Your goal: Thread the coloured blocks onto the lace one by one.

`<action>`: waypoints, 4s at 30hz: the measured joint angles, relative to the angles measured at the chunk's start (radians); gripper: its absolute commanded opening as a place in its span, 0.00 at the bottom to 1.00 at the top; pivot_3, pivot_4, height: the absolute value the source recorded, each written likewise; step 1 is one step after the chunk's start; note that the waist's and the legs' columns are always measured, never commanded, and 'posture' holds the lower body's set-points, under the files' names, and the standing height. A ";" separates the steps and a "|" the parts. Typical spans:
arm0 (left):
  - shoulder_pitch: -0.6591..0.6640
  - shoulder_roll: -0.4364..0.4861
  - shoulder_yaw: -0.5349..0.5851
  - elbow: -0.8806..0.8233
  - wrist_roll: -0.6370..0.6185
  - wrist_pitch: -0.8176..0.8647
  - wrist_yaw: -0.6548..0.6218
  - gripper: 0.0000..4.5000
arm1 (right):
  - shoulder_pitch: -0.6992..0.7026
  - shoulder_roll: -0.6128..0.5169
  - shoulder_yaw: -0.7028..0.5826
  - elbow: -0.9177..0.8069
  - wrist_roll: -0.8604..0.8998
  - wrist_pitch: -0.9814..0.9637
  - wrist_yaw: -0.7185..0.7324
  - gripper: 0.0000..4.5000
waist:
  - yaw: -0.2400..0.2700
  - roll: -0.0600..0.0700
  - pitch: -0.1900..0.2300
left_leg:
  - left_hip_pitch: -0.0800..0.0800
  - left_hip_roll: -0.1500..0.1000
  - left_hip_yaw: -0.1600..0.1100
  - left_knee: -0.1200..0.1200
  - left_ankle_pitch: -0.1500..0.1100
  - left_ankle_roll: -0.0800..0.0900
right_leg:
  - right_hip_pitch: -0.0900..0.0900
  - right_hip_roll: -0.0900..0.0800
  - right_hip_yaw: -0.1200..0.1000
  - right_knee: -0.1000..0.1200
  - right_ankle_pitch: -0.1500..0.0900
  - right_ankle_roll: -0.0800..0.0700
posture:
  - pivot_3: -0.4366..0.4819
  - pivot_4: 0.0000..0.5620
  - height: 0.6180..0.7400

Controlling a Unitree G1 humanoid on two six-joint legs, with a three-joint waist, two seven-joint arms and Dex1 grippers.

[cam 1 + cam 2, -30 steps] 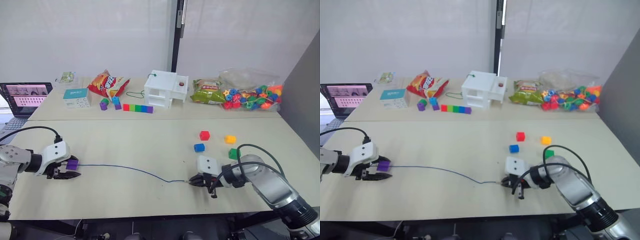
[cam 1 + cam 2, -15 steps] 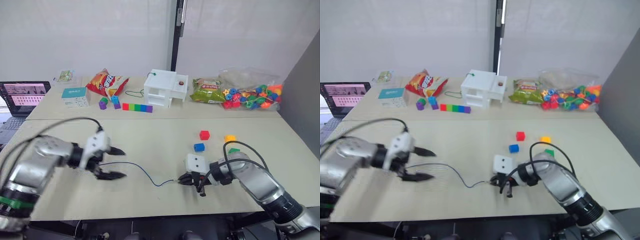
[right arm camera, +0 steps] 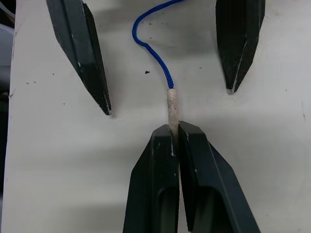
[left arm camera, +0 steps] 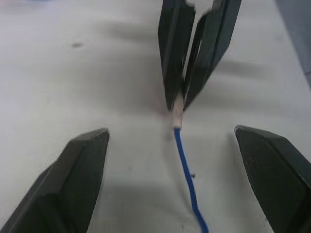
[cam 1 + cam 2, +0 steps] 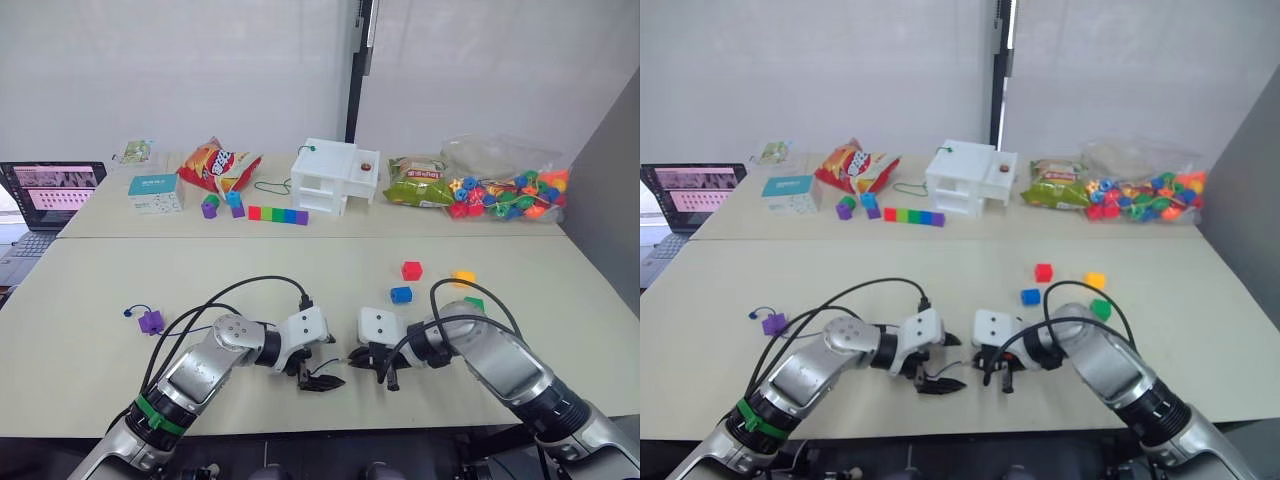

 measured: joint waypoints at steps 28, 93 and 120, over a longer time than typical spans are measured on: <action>-0.019 -0.059 -0.001 0.034 0.021 -0.018 -0.024 0.01 | 0.006 -0.025 0.000 -0.014 0.004 0.014 0.001 0.00 | 0.003 0.000 0.000 | 0.000 0.000 0.000 0.000 0.000 0.000 | 0.000 0.000 0.000 -0.001 0.000 0.000 | 0.48 0.27 1.00; 0.087 0.109 0.208 -0.099 -0.100 0.033 -0.002 0.00 | 0.601 0.645 -0.302 -0.641 0.223 0.404 -1.111 0.25 | -0.027 0.005 0.000 | 0.000 0.001 -0.004 -0.005 0.001 -0.002 | 0.000 0.000 0.000 -0.001 -0.001 -0.001 | 0.48 0.27 1.00; 0.137 0.135 0.230 -0.145 -0.122 0.092 0.050 0.00 | 0.253 0.248 -0.377 -0.423 0.398 0.389 -0.652 0.99 | -0.021 0.004 0.000 | 0.001 -0.001 -0.006 -0.005 0.002 -0.002 | 0.001 0.000 0.000 -0.002 0.000 0.000 | 0.48 0.27 1.00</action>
